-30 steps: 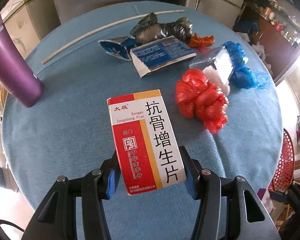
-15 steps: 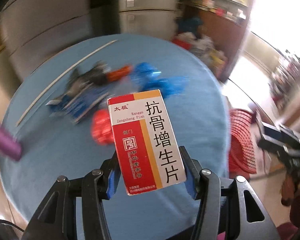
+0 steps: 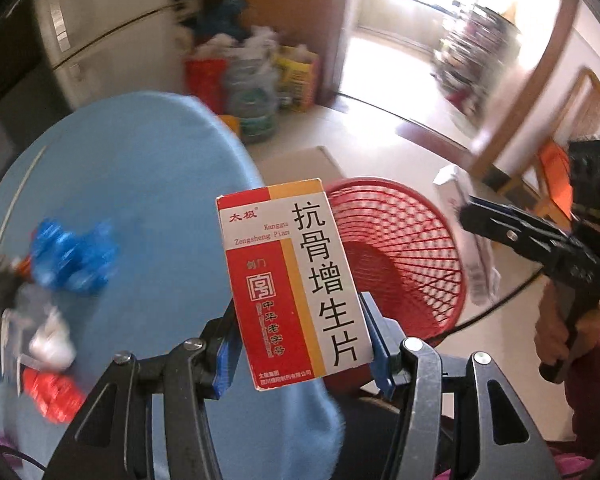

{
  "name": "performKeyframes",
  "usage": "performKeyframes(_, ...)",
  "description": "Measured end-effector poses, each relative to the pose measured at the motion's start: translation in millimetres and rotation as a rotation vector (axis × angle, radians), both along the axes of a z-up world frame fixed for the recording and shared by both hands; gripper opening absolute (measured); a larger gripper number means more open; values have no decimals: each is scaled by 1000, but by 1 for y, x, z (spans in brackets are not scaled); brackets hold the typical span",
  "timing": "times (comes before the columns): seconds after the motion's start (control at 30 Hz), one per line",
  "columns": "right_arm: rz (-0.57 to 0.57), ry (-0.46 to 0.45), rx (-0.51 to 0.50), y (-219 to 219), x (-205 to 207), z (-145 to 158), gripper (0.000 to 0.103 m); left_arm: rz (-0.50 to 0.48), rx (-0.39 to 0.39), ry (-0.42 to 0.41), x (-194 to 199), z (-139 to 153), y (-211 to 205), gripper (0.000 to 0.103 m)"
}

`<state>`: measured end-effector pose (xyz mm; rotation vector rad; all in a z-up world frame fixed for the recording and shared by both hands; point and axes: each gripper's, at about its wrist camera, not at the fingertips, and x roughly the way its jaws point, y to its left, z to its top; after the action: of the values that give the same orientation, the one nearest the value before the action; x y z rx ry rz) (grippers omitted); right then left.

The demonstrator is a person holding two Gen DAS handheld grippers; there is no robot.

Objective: Collect trash
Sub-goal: 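Carry the red-and-white box to the red basket with the left gripper while the right drops the white box in, then grasp the red plastic bag with the left gripper while the right grasps the blue bag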

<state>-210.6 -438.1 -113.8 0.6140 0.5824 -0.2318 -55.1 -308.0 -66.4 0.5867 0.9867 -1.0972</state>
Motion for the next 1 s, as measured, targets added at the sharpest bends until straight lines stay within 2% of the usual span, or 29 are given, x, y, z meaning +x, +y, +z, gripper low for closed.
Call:
performKeyframes(0.07, -37, 5, 23, -13, -6, -3, 54, -46, 1, -6, -10, -3, -16, 56)
performKeyframes(0.13, -59, -3, 43, -22, -11, -2, 59, -65, 2, -14, -15, -5, -26, 58)
performKeyframes(0.2, -72, -25, 43, -25, -20, -2, 69, -64, 2, -15, -17, -7, -32, 62)
performKeyframes(0.27, -85, -35, 24, -25, -20, 2, 69, -48, 1, -12, -14, -6, -30, 62)
performKeyframes(0.43, -57, -34, -4, -14, -7, 6, 69, 9, 6, 9, -1, -11, -3, 62)
performKeyframes(0.57, 5, -16, -13, 3, 15, 6, 69, 89, 7, -5, 9, -11, 42, 63)
performKeyframes(0.67, 59, 6, -28, 18, 40, 5, 69, 196, -15, -12, 22, -9, 91, 66)
performKeyframes(0.9, 234, 54, -36, 71, 114, -3, 69, 532, -46, -28, 70, -9, 201, 67)
performKeyframes(1.0, 288, 79, -51, 96, 147, -7, 69, 662, -64, -17, 94, -9, 232, 69)
